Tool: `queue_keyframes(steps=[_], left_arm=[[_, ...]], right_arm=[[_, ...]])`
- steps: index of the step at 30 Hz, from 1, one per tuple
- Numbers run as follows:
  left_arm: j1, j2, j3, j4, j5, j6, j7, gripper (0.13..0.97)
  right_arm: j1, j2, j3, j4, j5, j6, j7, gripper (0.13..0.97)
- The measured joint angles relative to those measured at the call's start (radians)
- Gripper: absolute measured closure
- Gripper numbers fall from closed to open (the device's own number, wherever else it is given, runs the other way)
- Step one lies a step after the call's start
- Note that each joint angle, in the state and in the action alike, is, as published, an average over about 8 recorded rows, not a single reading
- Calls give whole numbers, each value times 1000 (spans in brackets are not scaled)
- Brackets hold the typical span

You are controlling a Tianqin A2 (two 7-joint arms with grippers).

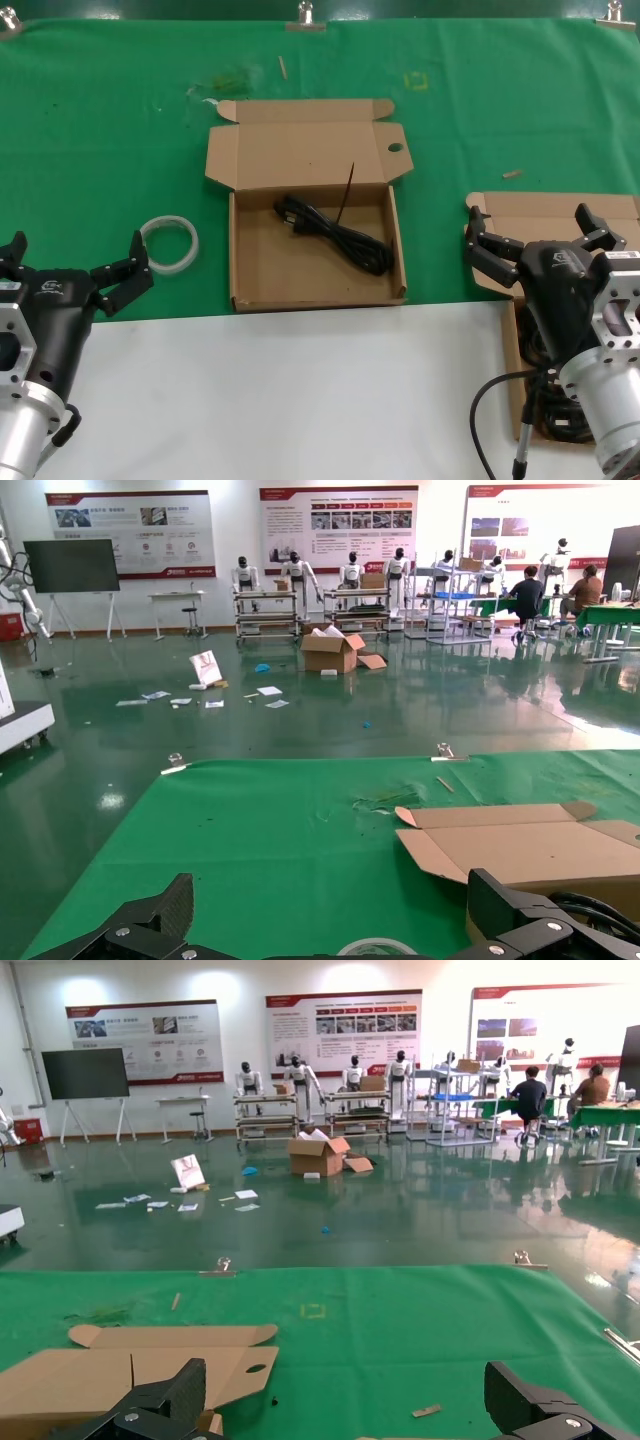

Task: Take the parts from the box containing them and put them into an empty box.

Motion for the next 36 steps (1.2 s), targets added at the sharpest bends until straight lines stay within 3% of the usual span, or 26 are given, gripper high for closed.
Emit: queue_keyframes(steps=[36], left_arm=[[0, 0, 0, 0, 0, 0, 0, 132]], right_arm=[[0, 0, 0, 0, 0, 0, 0, 129]])
